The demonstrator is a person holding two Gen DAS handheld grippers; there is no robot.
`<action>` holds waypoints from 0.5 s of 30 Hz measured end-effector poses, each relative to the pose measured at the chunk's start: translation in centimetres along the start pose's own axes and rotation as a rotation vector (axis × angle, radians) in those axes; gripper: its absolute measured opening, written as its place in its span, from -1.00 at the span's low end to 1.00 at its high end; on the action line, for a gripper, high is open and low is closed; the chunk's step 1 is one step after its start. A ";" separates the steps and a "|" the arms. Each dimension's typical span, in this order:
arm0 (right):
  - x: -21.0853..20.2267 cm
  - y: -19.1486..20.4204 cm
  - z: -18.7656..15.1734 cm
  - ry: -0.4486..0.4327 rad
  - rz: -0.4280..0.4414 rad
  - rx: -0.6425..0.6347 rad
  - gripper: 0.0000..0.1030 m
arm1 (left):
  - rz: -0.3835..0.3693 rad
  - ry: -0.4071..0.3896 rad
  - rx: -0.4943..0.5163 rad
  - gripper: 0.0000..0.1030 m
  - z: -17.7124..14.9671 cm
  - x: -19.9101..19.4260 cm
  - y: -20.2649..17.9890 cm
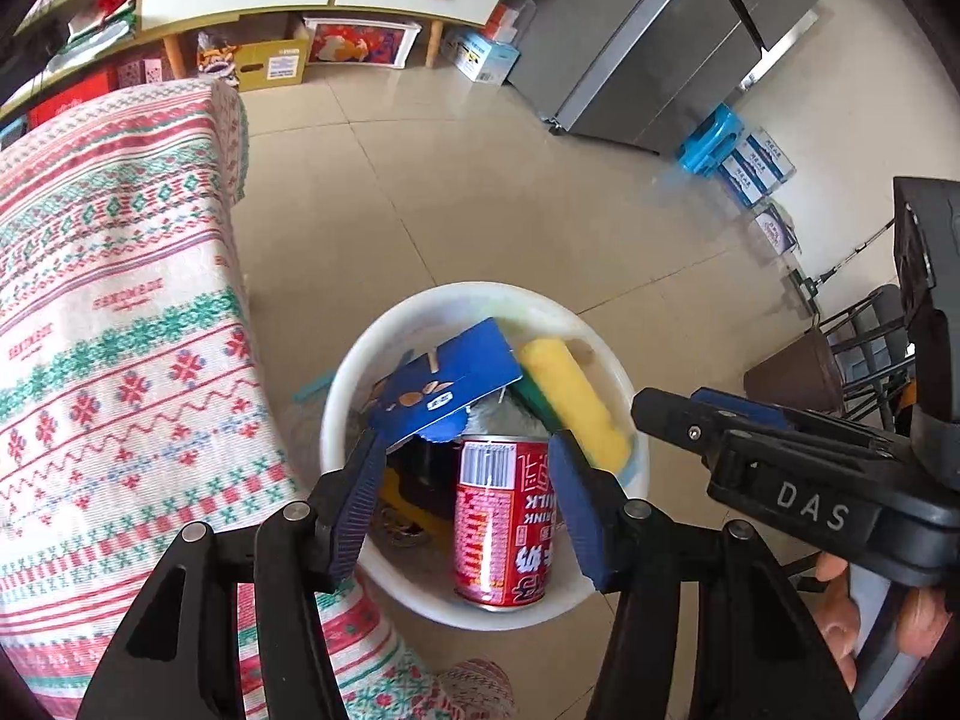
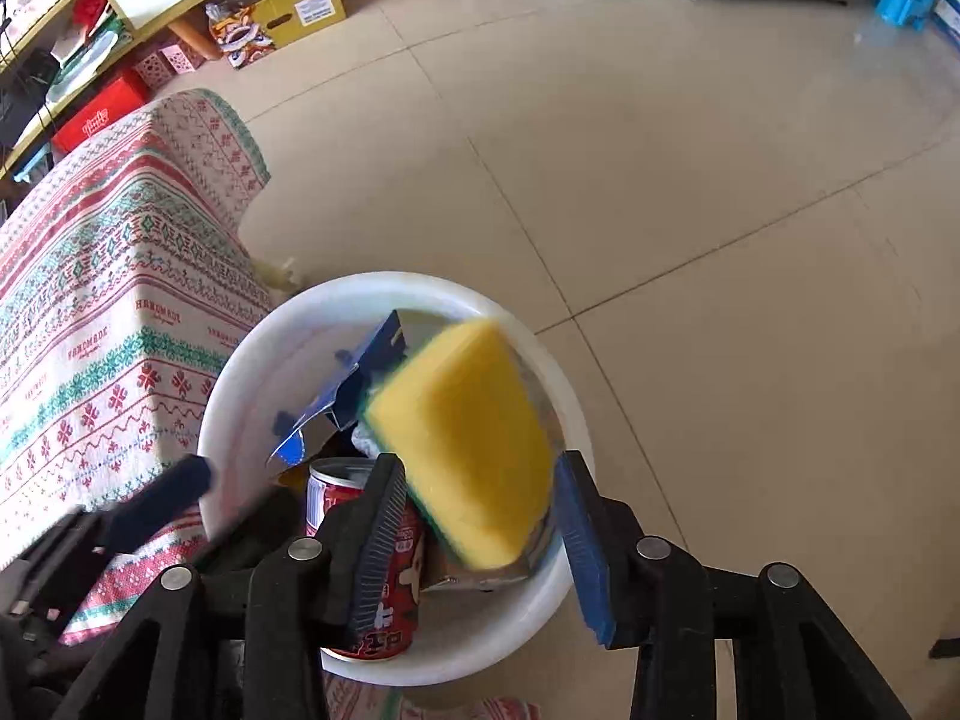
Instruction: Collect trash
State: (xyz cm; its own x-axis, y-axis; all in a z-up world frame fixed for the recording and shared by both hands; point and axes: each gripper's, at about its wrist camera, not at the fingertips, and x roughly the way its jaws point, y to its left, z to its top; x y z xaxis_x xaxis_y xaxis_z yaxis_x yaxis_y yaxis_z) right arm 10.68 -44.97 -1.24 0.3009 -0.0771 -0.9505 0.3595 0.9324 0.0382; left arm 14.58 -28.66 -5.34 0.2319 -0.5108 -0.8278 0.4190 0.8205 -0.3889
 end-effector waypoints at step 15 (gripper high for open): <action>-4.2 5.1 -1.7 -0.121 0.134 -0.038 0.13 | 0.290 -0.052 -0.014 0.40 -6.7 -11.0 6.2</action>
State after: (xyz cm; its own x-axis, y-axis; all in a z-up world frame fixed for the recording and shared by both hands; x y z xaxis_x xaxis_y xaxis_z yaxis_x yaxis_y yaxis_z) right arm 9.72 -39.33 2.46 0.4484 0.0091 -0.8938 0.2757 0.9498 0.1480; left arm 8.72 -16.23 -1.36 0.3849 -0.2662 -0.8837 0.3166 0.9375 -0.1445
